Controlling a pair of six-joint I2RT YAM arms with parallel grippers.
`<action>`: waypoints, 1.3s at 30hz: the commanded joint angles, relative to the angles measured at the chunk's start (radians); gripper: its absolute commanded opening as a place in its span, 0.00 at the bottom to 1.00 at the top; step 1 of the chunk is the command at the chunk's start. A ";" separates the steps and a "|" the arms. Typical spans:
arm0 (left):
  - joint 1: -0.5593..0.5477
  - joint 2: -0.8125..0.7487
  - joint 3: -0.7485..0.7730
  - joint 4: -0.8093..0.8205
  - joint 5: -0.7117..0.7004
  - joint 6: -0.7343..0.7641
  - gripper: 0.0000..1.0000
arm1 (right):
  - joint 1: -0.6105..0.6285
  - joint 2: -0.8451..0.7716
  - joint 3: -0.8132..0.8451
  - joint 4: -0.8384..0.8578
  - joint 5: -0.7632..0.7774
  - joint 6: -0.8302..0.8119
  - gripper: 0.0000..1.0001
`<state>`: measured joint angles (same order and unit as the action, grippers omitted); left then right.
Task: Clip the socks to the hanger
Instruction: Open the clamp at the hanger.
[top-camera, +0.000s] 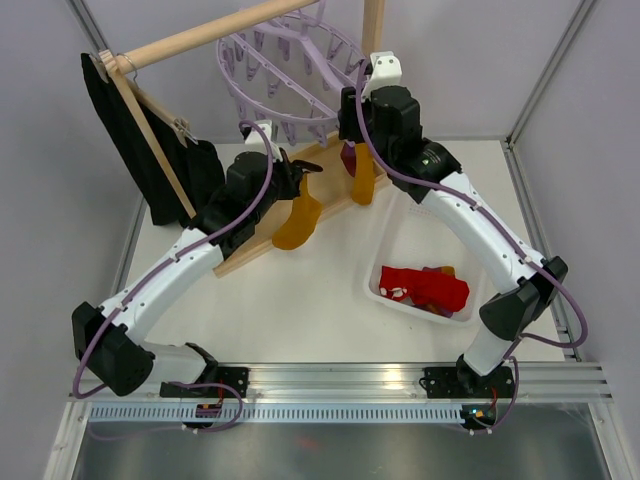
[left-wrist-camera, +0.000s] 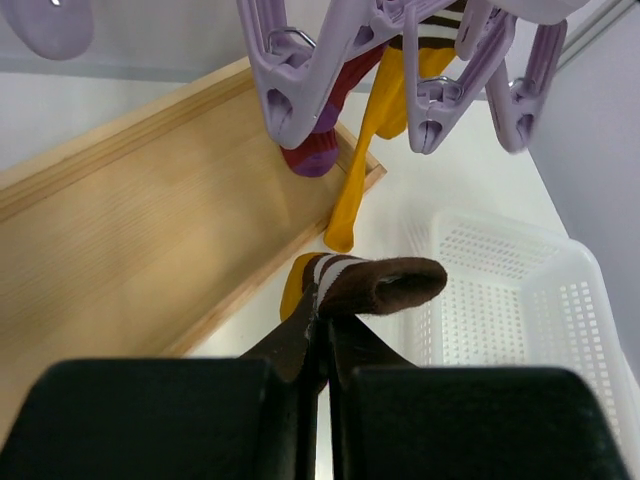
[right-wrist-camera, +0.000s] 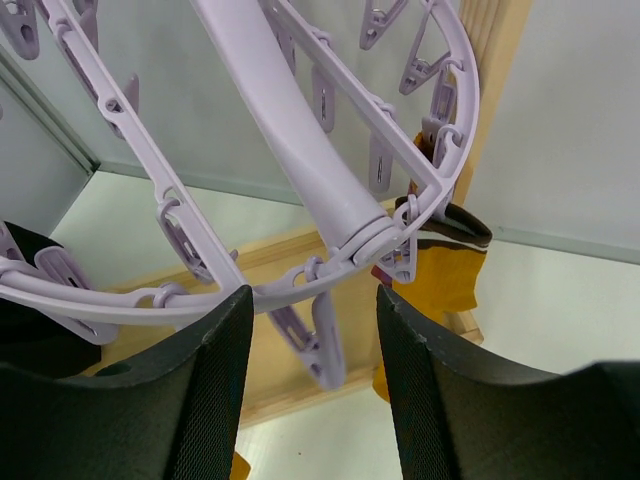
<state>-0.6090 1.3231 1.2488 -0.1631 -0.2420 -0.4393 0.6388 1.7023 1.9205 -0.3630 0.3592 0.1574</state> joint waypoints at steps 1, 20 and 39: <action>-0.005 0.010 0.054 -0.024 0.024 0.060 0.02 | 0.001 -0.036 -0.011 0.035 -0.008 0.013 0.59; -0.005 0.028 0.089 -0.061 0.026 0.108 0.02 | 0.113 -0.066 -0.205 0.223 0.230 -0.079 0.56; -0.005 0.088 0.178 -0.078 0.017 0.152 0.02 | 0.119 -0.099 -0.219 0.191 0.274 -0.084 0.60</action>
<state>-0.6090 1.4029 1.3571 -0.2405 -0.2169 -0.3370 0.7567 1.6630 1.6764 -0.1703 0.6315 0.0715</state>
